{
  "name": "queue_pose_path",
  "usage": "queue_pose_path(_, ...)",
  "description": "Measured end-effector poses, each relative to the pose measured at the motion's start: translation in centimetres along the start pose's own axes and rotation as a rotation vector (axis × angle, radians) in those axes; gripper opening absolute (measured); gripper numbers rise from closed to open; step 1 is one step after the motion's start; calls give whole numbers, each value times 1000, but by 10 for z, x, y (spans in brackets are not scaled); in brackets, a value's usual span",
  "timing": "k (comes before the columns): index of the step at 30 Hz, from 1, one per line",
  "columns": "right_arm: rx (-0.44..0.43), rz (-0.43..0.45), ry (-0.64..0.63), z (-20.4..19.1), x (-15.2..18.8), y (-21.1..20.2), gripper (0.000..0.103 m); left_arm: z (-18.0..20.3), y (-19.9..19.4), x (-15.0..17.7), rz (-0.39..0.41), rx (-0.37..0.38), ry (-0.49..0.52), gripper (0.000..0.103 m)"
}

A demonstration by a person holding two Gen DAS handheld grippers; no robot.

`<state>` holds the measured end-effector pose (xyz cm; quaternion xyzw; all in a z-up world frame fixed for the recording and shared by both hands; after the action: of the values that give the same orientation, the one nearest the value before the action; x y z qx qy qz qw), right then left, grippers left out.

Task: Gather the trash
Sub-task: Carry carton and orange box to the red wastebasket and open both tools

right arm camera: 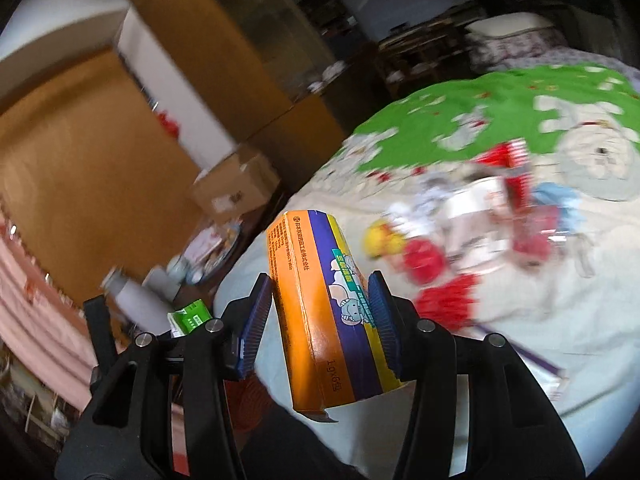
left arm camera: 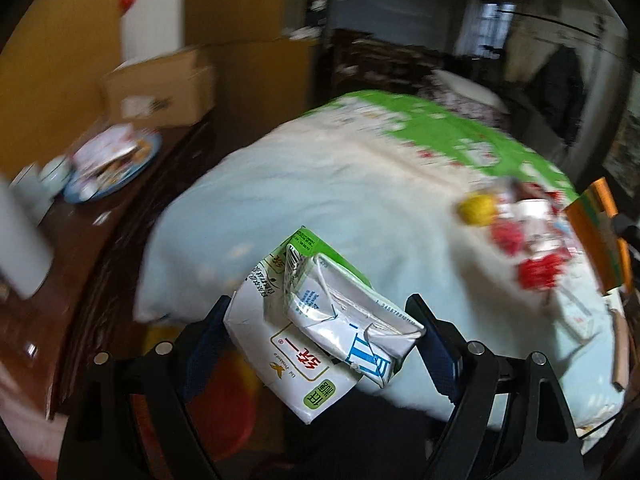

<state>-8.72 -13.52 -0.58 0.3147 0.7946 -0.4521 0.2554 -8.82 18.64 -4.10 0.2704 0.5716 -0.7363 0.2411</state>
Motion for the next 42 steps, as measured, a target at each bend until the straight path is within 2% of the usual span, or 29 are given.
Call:
queue_pose_path(7, -114, -143, -138, -88, 24, 58, 50, -124, -12, 57, -120, -117, -261, 86)
queue_pose_path(11, -156, -230, -223, -138, 44, 85, 50, -170, 0, 87, -189, -111, -402, 88)
queue_pose_path(15, -173, -302, -308, -180, 65, 107, 50, -190, 10, 97, -204, -78, -461, 91)
queue_pose_path(20, -180, -384, -374, -218, 90, 133, 50, -205, 14, 101, -198, -93, -457, 95)
queue_pose_path(33, -212, -610, -505, -289, 152, 222, 52, -279, 6, 145, -182, -323, -666, 96)
queue_pose_path(36, -222, -676, -513, -300, 168, 241, 60, -290, 3, 150, -163, -367, -687, 96)
queue_pose_path(38, -228, -695, -505, -303, 173, 246, 65, -294, 1, 151, -156, -378, -692, 96)
queue_pose_path(42, -214, -671, -518, -305, 170, 244, 65, -293, 0, 150, -144, -393, -669, 96)
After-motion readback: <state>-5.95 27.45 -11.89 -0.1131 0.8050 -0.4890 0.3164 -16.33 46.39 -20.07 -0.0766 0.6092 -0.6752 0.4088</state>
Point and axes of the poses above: each gripper's, at about its wrist camera, not at the fingertips, and y roughly the way its jaws point, z to its right, x to its underside, the point moved 3 cm from there along y, roughly the way its jaws point, and after that the axes turned 9 degrees about x, right-handed, at the moved point
